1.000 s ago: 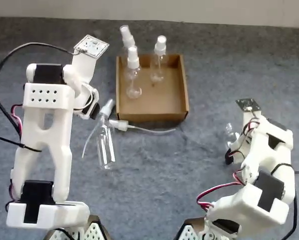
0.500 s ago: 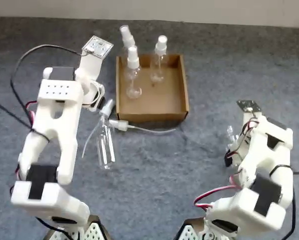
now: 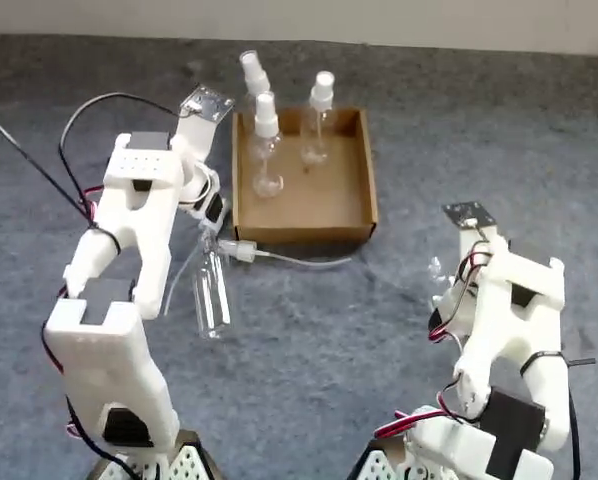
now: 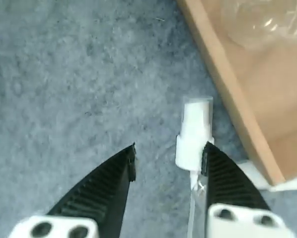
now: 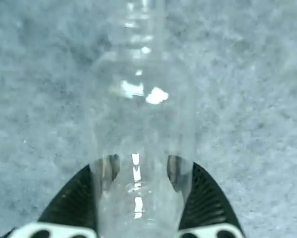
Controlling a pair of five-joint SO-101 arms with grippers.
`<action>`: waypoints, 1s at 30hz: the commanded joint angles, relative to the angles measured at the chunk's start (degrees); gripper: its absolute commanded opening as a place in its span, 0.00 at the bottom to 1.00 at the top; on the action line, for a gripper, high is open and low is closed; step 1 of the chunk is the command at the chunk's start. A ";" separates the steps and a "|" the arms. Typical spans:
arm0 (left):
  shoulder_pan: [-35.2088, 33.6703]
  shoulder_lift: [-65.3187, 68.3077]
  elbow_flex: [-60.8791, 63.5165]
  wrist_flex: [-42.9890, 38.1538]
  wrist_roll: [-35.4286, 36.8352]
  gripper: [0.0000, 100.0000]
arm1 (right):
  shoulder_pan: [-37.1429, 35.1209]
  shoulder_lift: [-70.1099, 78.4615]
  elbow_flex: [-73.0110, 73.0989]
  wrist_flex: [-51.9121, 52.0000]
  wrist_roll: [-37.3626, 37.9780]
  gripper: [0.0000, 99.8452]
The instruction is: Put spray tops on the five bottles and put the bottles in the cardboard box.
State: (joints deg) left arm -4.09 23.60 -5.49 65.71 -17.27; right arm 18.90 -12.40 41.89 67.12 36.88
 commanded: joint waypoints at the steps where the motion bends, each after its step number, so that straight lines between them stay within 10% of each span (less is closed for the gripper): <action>1: 0.75 1.27 -5.05 -0.70 -0.26 0.20 | -0.75 -2.68 -0.13 0.40 -0.53 0.00; 15: -2.68 9.80 -8.66 -0.35 -0.09 0.01 | 0.40 -2.68 0.04 0.40 4.57 0.00; 30: -6.73 -24.84 -3.30 27.34 -0.26 0.00 | 3.56 -2.42 -0.48 -6.55 4.31 0.00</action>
State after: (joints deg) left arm -10.77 10.68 -12.35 91.56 -17.10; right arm 21.10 -12.40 41.89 61.76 40.75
